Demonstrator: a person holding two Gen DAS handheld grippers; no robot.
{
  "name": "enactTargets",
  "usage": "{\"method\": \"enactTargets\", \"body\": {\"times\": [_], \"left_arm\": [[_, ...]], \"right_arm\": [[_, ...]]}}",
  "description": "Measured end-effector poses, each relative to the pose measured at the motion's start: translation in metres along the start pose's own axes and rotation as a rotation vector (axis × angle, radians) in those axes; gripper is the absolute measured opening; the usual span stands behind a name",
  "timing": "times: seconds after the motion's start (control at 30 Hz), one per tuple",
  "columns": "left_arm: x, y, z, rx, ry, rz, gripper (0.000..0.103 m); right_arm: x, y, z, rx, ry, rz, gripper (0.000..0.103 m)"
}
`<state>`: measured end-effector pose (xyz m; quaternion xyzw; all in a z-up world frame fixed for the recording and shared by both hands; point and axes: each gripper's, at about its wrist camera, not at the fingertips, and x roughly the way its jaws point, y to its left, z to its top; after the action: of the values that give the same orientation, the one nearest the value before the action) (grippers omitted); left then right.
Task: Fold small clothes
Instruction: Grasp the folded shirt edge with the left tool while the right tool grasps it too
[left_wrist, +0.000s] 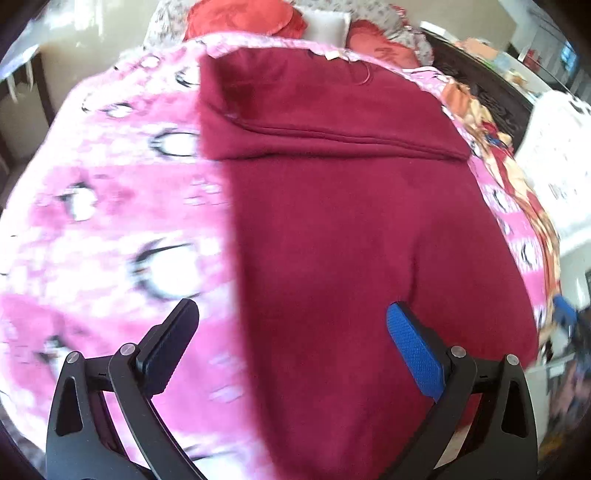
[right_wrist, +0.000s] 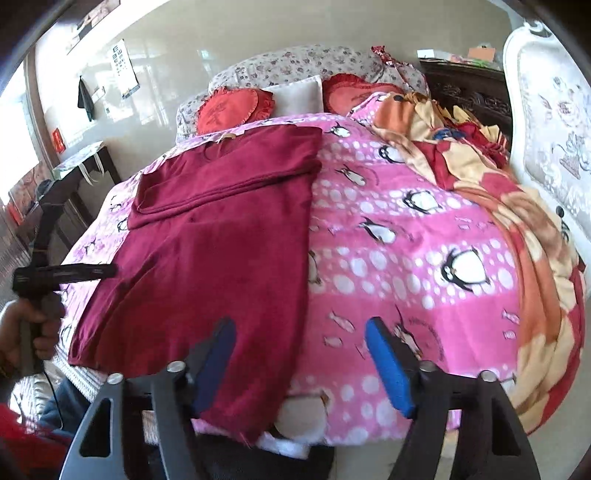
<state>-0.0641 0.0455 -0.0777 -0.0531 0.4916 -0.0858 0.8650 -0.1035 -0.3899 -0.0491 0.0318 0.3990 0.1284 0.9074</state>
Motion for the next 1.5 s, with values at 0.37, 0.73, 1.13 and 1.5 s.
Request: {"method": "enactTargets", "body": {"times": [0.37,0.73,1.13,1.5], "left_arm": [[-0.016,0.04,-0.07,-0.069,0.082,-0.421,0.102],[-0.012,0.022,-0.085,-0.118,0.11,-0.627,0.102],[-0.002,0.034,-0.08,-0.211,0.104,-0.54,0.024],[-0.001,0.039,-0.086,-0.217,0.099,-0.456,0.009]], "right_arm": [[0.032,0.003,-0.029,0.074,0.117,0.217,0.05],[0.034,-0.008,-0.037,0.226,0.125,0.413,0.048],[0.027,0.001,-0.034,0.194,0.132,0.428,0.047],[0.031,-0.006,-0.038,0.23,0.106,0.386,0.018]]}}
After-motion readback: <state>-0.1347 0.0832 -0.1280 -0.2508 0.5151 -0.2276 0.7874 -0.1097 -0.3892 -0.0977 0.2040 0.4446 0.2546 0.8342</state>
